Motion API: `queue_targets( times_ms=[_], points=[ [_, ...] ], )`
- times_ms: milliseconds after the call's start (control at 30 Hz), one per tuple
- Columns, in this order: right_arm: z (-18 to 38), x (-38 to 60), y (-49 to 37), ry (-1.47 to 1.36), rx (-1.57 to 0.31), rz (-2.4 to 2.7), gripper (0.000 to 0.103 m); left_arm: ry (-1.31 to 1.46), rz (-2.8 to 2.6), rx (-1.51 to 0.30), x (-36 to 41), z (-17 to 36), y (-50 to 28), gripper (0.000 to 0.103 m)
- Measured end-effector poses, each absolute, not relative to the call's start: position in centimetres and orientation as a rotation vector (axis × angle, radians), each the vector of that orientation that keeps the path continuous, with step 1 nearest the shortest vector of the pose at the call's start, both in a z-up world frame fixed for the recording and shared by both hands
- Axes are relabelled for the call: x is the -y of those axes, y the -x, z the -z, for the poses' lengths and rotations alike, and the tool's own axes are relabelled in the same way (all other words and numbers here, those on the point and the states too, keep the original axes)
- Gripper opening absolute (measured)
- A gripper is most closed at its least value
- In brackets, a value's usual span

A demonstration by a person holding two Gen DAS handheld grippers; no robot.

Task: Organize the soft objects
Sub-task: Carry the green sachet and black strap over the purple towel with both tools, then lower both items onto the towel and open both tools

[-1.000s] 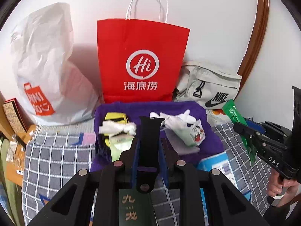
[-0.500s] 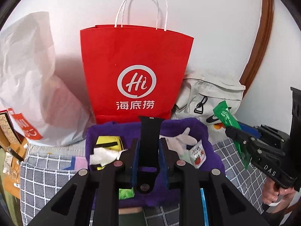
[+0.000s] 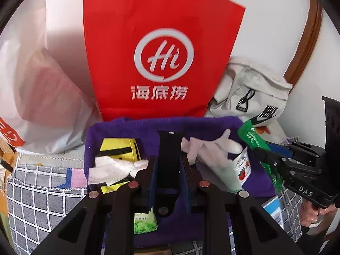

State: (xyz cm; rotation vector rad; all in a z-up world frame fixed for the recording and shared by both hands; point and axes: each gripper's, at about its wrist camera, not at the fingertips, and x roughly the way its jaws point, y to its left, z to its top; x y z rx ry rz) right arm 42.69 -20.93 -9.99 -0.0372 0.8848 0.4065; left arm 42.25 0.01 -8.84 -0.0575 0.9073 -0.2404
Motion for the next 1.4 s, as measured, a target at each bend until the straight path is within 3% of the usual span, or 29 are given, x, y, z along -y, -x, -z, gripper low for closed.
queue_targets(
  times_ms=[600,900,1033,1400],
  points=[
    [15.2,20.2,-44.7,0.053,-1.035,-0.435,0.022,0.049,0.256,-1.039,0.8,12.8,-44.5,0.02],
    [15.6,19.9,-44.9,0.069,-1.04,-0.442,0.034,0.053,0.252,-1.049,1.0,13.1,-44.7,0.02],
    [14.7,20.2,-44.5,0.068,-1.008,-0.447,0.046,0.049,0.257,-1.05,1.1,13.2,-44.7,0.02],
    [13.2,20.4,-44.0,0.062,-0.978,-0.438,0.047,0.03,0.244,-1.073,1.3,13.7,-44.8,0.021]
  ],
)
